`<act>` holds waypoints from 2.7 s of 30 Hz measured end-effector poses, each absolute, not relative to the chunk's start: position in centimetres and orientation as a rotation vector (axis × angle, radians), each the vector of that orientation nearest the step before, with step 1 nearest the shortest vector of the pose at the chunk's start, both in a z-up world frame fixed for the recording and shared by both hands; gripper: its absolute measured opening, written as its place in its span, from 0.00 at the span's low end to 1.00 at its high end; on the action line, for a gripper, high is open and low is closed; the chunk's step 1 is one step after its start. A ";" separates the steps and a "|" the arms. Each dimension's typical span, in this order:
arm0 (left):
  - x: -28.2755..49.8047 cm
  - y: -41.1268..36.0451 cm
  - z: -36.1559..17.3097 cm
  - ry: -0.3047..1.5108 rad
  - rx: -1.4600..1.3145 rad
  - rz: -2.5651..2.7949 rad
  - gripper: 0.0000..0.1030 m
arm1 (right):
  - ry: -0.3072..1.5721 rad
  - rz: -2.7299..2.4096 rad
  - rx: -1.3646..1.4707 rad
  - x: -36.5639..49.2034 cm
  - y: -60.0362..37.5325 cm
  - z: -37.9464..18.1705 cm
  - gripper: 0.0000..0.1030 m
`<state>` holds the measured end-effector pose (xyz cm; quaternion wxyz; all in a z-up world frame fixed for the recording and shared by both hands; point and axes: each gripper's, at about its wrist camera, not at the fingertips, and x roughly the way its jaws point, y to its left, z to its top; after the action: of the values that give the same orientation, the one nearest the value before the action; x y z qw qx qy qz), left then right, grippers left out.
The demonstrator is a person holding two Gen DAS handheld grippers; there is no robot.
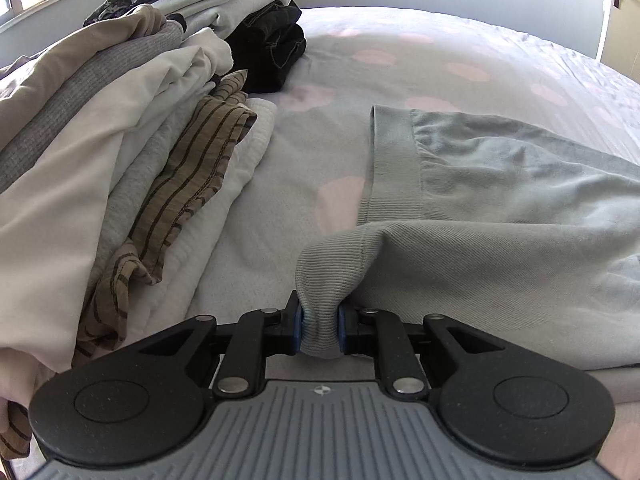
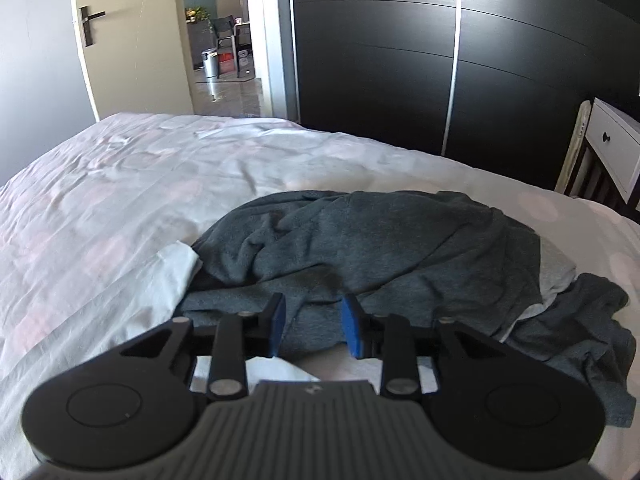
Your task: Fold clothes
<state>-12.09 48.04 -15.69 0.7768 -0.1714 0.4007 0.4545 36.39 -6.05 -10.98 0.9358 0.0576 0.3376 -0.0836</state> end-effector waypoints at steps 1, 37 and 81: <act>-12.1 48.0 -15.6 0.866 -0.369 0.983 0.22 | 0.692 -0.155 0.121 35.8 -6.4 -10.9 0.33; -10.2 40.4 -13.3 0.755 -0.239 0.692 0.49 | 0.862 0.773 -0.120 13.7 8.8 -16.7 0.46; -6.4 37.4 -15.0 0.799 -0.047 0.506 0.49 | 0.863 0.380 -0.247 32.4 -4.4 -15.2 0.26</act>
<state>-6.43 37.37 -15.02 0.8899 -0.0228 0.3849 0.2438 32.37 -4.35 -15.23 0.8836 -0.1187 0.4146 0.1826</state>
